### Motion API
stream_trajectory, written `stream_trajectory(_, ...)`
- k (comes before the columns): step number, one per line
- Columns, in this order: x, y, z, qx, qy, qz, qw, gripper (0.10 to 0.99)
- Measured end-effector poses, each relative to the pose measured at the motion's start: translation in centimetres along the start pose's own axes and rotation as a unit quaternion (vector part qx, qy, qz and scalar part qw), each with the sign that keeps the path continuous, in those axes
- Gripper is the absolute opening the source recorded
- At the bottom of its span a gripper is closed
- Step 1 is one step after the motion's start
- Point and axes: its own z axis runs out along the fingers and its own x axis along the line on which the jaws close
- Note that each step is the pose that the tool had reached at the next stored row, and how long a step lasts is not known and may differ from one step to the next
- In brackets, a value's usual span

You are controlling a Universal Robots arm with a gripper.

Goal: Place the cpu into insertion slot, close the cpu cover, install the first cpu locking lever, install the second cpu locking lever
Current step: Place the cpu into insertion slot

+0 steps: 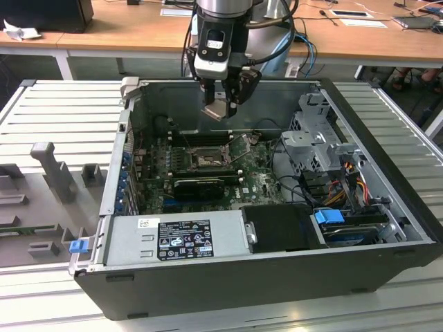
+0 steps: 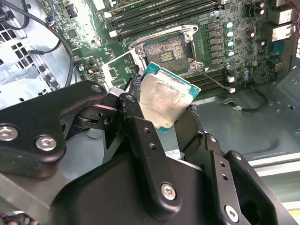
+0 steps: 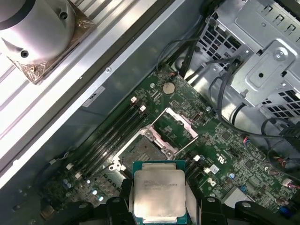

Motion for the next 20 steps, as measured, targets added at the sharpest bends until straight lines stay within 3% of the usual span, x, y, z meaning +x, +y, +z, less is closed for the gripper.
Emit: stream_trajectory(20, -0.01, -0.03, 0.31, -0.0016, -0.0054, 0.063, 0.998, 0.533)
